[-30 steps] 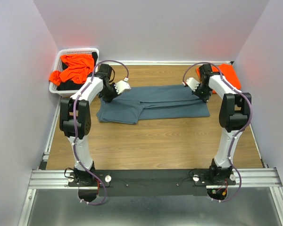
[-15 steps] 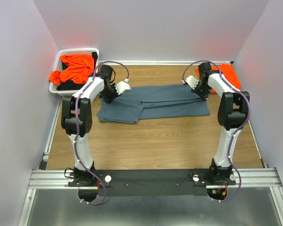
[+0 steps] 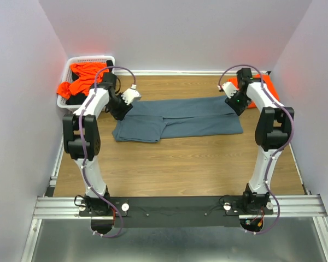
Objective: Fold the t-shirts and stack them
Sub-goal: Fold the tshirt
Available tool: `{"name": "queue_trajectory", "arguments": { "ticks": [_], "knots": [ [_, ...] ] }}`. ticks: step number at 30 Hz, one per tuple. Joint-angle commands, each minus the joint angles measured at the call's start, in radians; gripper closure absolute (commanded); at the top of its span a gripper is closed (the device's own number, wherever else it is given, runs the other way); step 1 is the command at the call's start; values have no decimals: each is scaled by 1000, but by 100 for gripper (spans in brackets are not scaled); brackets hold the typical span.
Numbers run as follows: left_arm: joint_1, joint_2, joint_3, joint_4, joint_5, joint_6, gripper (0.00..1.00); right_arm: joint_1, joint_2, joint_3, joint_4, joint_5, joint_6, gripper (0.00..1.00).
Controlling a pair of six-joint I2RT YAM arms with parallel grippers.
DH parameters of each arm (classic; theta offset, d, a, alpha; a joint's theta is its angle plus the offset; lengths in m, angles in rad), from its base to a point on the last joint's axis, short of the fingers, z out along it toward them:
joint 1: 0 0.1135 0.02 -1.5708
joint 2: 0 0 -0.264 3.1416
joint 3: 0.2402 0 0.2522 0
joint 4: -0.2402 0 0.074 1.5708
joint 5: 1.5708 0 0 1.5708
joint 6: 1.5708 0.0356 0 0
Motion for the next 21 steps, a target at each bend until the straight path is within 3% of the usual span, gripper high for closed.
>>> {"name": "queue_trajectory", "arguments": {
  "ticks": [1,8,14,21],
  "knots": [
    [72,-162,-80,-48,134,-32,45,-67,-104,29,-119,-112,122,53],
    [195,-262,-332,-7,217,-52,45,-129,-114,-123,-170,-256,240,53],
    [218,-244,-400,24,284,-70,45,-144,-52,-155,-159,-331,303,52],
    [220,-193,-437,72,312,-91,47,-146,-11,-180,-125,-316,324,52]
  ]
}}
